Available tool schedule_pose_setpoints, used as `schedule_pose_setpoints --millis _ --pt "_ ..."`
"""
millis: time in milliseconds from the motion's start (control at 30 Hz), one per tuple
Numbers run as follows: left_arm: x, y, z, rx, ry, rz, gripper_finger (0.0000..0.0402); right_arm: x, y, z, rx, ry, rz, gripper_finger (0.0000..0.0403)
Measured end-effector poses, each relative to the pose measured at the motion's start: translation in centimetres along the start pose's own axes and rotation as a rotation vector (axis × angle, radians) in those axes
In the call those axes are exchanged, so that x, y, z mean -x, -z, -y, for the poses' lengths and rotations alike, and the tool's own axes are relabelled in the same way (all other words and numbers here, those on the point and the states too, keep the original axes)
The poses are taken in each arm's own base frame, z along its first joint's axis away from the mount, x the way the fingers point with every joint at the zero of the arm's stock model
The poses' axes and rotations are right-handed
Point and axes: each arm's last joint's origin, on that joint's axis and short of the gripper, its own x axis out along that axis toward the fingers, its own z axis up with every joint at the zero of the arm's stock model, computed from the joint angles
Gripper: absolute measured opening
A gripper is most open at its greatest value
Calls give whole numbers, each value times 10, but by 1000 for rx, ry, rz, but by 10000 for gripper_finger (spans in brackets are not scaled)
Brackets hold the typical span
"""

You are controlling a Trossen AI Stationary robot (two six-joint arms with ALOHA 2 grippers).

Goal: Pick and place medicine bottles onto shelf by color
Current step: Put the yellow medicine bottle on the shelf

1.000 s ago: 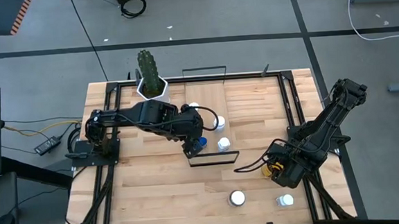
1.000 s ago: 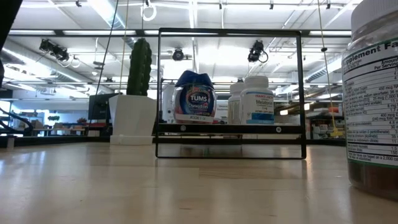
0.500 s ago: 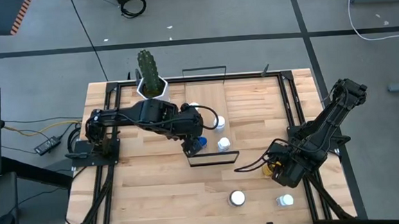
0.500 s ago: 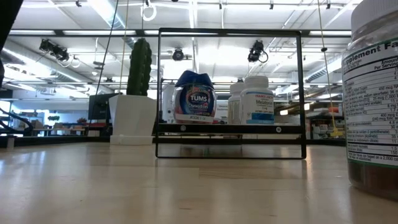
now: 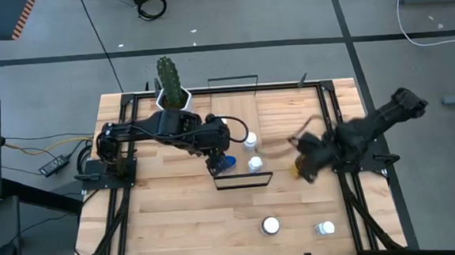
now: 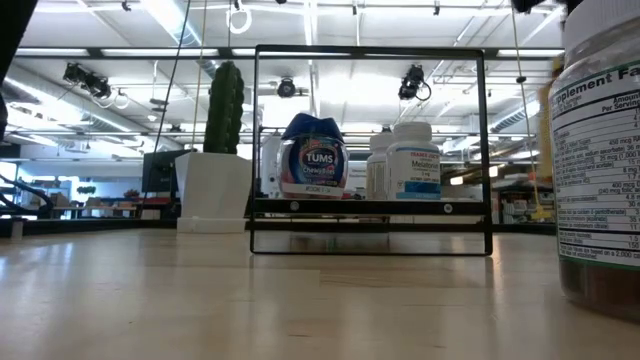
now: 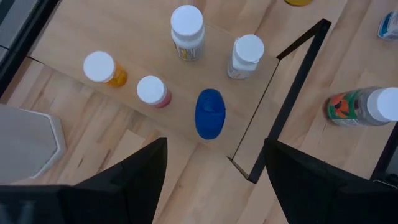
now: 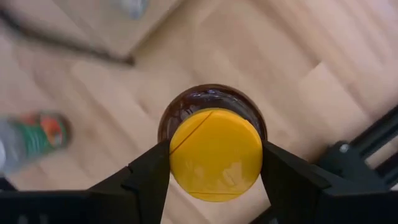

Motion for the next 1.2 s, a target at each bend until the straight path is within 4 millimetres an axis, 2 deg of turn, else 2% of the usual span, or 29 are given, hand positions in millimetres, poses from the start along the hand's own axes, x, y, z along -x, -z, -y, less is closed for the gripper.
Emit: schedule_pose_setpoints --millis 167,533,733,1000,1200 --pt "10 -2 -12 -18 3 24 270 1 -44 16 -36 4 12 228" --pt "42 -7 -58 -4 -17 113 270 -18 -144 30 -7 110 27 229" --pt "55 -8 -81 4 -37 152 270 -33 -190 38 -20 124 50 230" --pt "64 -9 -102 -11 -66 174 270 -43 -236 26 21 97 131 231" --pt "63 -11 -107 -26 -81 173 270 -61 -252 15 53 103 61 231"
